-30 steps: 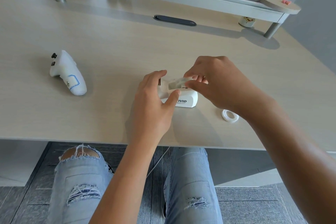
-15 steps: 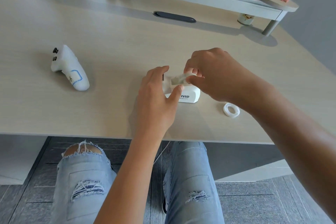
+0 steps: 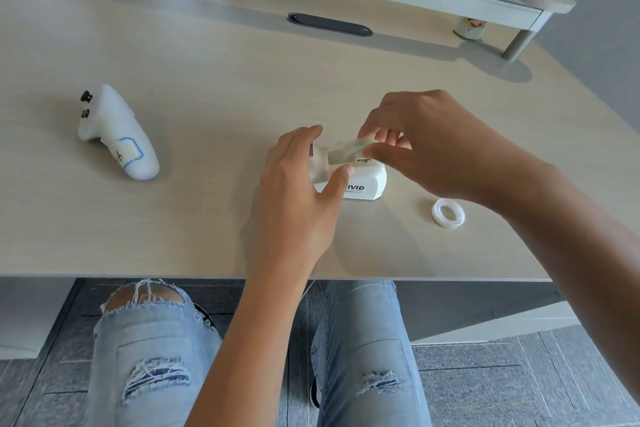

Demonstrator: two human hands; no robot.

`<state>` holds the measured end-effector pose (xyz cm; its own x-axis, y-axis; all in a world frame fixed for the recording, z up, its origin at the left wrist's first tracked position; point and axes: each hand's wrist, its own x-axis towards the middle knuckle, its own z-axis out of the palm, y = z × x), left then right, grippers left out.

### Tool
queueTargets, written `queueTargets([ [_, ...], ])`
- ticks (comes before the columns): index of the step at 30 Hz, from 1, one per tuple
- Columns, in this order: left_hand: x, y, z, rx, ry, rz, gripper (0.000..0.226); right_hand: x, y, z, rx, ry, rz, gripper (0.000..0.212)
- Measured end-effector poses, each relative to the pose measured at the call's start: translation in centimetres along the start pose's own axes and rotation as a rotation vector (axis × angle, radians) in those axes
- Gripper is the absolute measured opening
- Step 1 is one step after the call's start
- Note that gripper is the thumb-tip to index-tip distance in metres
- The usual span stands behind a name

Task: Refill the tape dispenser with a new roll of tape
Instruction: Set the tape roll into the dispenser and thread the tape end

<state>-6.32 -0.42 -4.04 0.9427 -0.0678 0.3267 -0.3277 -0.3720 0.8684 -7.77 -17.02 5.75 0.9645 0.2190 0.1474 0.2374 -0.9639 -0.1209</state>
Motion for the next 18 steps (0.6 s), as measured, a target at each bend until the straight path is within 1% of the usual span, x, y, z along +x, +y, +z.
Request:
queueTargets([
  [5,0.1,-0.1,0.2,0.007,0.007,0.002,0.053,-0.1,-0.1,0.6,0.011,0.017,0.045,0.015],
  [11,0.1,-0.1,0.2,0.023,-0.003,0.013,0.053,0.1,-0.4,0.9,-0.046,0.015,0.059,0.018],
  [18,0.0,0.0,0.0,0.026,-0.034,0.006,0.053,0.6,-2.4,0.3,-0.3,-0.062,0.032,0.023],
])
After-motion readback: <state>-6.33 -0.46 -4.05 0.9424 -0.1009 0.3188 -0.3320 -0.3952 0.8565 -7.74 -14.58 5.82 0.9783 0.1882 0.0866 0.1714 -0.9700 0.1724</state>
